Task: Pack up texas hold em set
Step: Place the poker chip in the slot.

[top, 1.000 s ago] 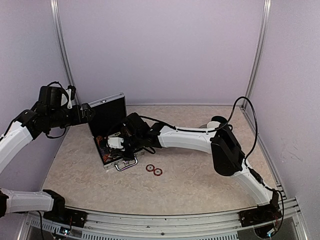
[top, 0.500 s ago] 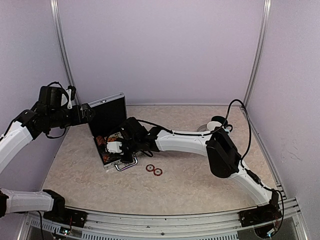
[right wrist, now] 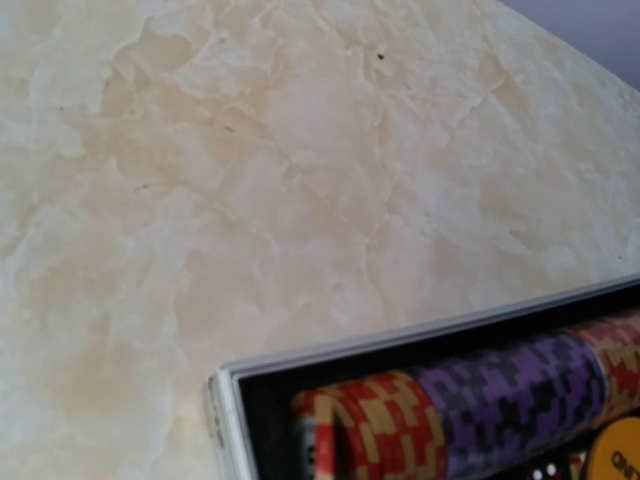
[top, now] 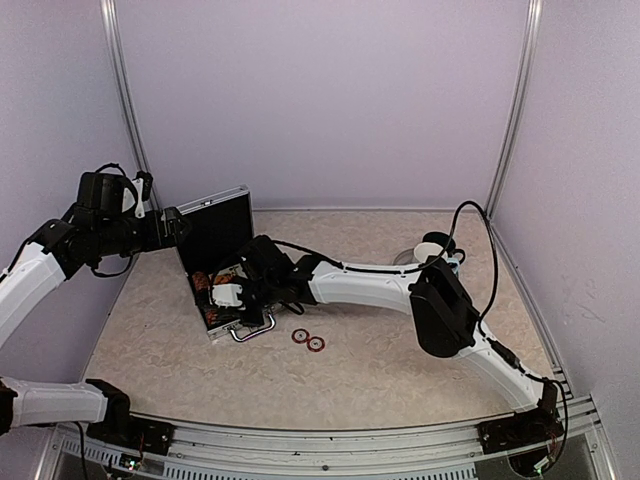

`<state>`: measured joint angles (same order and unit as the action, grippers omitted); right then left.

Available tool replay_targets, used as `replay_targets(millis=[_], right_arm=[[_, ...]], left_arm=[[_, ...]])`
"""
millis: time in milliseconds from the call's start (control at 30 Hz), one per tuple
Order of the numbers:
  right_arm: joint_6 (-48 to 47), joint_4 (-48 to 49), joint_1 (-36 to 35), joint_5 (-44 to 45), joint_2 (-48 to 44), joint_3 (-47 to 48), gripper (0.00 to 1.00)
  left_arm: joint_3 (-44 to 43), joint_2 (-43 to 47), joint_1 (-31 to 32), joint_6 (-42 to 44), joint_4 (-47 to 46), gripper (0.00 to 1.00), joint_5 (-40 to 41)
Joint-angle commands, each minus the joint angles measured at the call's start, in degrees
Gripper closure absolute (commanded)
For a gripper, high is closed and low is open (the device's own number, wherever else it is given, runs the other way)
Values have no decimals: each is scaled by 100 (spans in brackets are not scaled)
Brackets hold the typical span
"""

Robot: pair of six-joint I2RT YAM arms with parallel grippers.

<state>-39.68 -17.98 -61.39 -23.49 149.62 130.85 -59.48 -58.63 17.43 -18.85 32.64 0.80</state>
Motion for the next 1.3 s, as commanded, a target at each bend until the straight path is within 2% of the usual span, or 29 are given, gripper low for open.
replay_targets(millis=[0, 233, 500, 833, 1100, 1267], right_arm=[[-119, 71, -76, -100, 254, 211, 100], [-80, 43, -80, -83, 315, 207, 100], [-55, 88, -84, -51, 313, 202, 86], [61, 146, -84, -18, 180, 110, 82], [698, 917, 25, -106, -746, -1090, 75], [1155, 1327, 169, -110, -1417, -1935, 64]], left_arm=[[0, 115, -46, 88, 83, 1, -45], [-6, 102, -39, 119, 85, 1, -45], [-9, 80, -46, 149, 76, 1, -45], [32, 39, -45, 180, 52, 1, -202], [178, 196, -47, 200, -107, 1, -355], [280, 386, -34, 199, -209, 1, -508]])
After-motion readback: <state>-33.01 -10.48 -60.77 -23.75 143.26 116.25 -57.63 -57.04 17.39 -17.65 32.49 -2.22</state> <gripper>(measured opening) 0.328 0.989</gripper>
